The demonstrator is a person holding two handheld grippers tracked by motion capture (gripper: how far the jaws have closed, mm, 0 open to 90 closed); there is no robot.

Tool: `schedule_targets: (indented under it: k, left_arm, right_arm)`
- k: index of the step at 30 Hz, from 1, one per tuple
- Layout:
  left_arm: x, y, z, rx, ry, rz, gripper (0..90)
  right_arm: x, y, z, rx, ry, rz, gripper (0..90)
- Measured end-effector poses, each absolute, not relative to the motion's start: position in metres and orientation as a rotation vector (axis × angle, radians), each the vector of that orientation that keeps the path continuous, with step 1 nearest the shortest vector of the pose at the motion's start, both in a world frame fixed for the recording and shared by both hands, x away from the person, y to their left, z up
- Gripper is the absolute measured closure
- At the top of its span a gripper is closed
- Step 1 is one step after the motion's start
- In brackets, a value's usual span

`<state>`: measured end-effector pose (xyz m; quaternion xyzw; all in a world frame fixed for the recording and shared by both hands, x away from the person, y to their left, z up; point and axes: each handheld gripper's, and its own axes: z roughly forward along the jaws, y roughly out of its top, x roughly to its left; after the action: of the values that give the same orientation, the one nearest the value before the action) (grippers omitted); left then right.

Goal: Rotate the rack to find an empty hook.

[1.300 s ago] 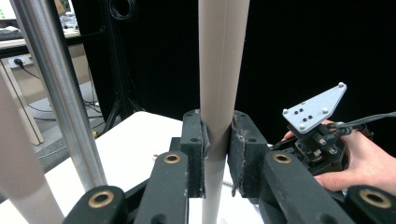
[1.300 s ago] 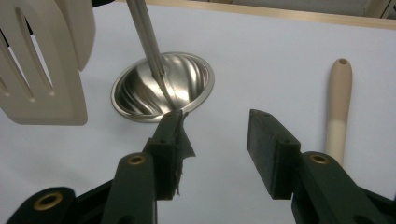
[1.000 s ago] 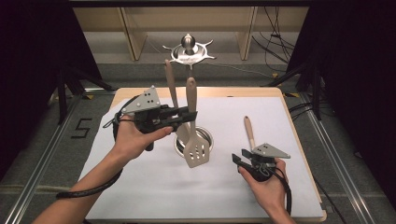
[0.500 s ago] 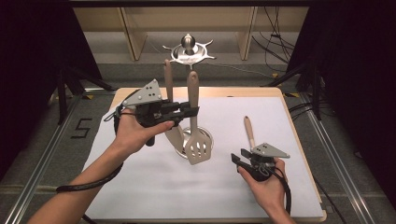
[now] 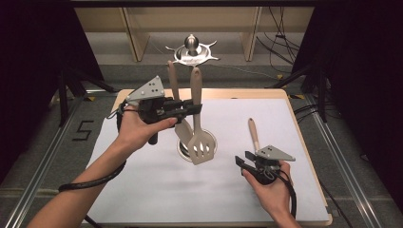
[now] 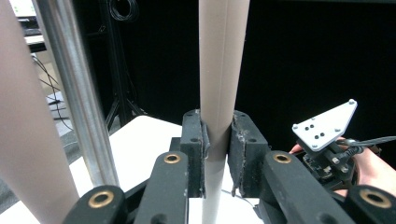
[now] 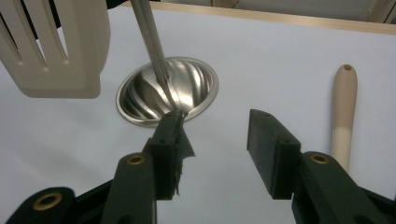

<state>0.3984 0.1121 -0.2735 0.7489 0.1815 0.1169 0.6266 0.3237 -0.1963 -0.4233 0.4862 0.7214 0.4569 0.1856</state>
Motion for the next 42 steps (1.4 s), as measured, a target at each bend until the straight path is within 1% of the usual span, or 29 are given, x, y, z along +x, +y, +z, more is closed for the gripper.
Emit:
schedule_targets:
  k: [4,6,7,8,10,11,13,14,15,17,20,27,28,38,42]
  left_arm:
    - [0.400,0.113,-0.275,1.718,0.421,0.262,76.5]
    - [0.406,0.116,-0.274,1.733,0.362,0.309,76.5]
    - [0.405,0.116,-0.274,1.732,0.371,0.302,76.5]
    - [0.402,0.114,-0.275,1.716,0.423,0.254,76.5]
    - [0.407,0.116,-0.274,1.733,0.369,0.306,76.5]
    - [0.403,0.115,-0.276,1.715,0.430,0.248,76.5]
    - [0.405,0.115,-0.276,1.712,0.439,0.240,76.4]
    - [0.410,0.117,-0.275,1.729,0.383,0.293,76.4]
    - [0.406,0.116,-0.277,1.708,0.445,0.236,76.4]
    - [0.413,0.118,-0.277,1.725,0.392,0.282,76.4]
    - [0.416,0.119,-0.279,1.725,0.396,0.284,76.3]
    - [0.416,0.121,-0.282,1.710,0.422,0.268,75.6]
    - [0.411,0.119,-0.283,1.687,0.494,0.215,75.4]
    - [0.407,0.122,-0.284,1.684,0.514,0.253,74.1]
    - [0.404,0.124,-0.285,1.683,0.518,0.268,71.6]
  right_arm:
    - [0.325,-0.199,-0.423,1.335,2.047,1.269,56.4]
    - [0.326,-0.200,-0.423,1.323,2.051,1.253,56.4]
    - [0.326,-0.200,-0.423,1.322,2.051,1.254,56.4]
    - [0.326,-0.200,-0.423,1.320,2.047,1.262,56.4]
    - [0.327,-0.200,-0.424,1.315,2.040,1.273,56.3]
    - [0.326,-0.200,-0.424,1.321,2.035,1.278,56.4]
    - [0.324,-0.197,-0.423,1.365,2.021,1.292,56.4]
    - [0.325,-0.199,-0.423,1.343,2.028,1.290,56.4]
    - [0.324,-0.198,-0.423,1.358,2.022,1.292,56.4]
    - [0.325,-0.198,-0.423,1.348,2.026,1.289,56.4]
    - [0.324,-0.198,-0.423,1.353,2.021,1.289,56.4]
    - [0.325,-0.200,-0.424,1.331,2.029,1.286,56.4]
    - [0.325,-0.199,-0.423,1.342,2.024,1.287,56.4]
    - [0.325,-0.200,-0.423,1.345,2.041,1.273,56.3]
    - [0.322,-0.199,-0.422,1.378,2.049,1.251,56.2]
